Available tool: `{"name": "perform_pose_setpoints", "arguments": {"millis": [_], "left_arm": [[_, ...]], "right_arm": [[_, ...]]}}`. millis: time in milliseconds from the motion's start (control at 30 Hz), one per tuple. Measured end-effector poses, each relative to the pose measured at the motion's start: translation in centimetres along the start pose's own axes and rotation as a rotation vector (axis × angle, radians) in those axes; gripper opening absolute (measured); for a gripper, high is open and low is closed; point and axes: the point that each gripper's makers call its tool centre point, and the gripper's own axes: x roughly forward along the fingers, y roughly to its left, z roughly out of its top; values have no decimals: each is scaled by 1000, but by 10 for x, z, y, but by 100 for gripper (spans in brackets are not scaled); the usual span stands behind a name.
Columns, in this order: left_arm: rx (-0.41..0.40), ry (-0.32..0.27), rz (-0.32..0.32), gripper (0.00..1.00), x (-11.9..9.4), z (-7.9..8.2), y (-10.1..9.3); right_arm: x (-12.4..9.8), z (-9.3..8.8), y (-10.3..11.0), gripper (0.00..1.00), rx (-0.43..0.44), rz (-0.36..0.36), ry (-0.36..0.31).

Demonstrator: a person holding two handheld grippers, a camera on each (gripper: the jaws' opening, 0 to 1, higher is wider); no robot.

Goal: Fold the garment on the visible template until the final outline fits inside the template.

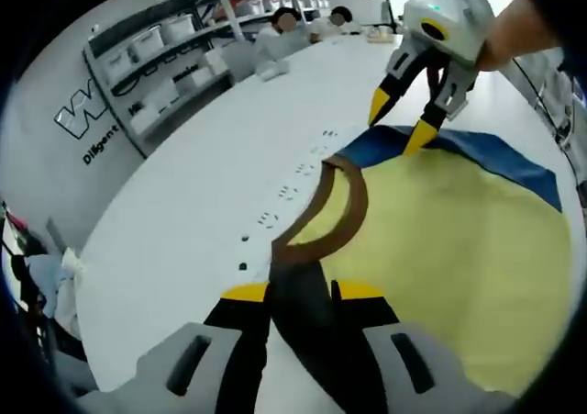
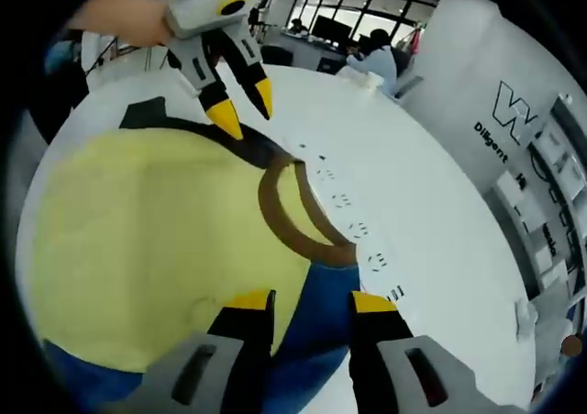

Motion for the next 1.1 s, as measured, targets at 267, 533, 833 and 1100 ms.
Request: {"name": "perform_pose_setpoints", "arguments": {"millis": [267, 533, 833, 1100], "left_arm": [[-52, -60, -10, 42, -38, 2, -13], [-66, -69, -20, 46, -76, -13, -40], [-102, -78, -33, 48, -110, -40, -75], [-100, -72, -65, 48, -147, -71, -131]], "right_arm": [[-28, 3, 17, 32, 27, 16, -35], [-55, -10, 52, 34, 43, 42, -52], [-85, -18, 97, 35, 34, 70, -107], [-113, -29, 153, 36, 20, 119, -146]]}}
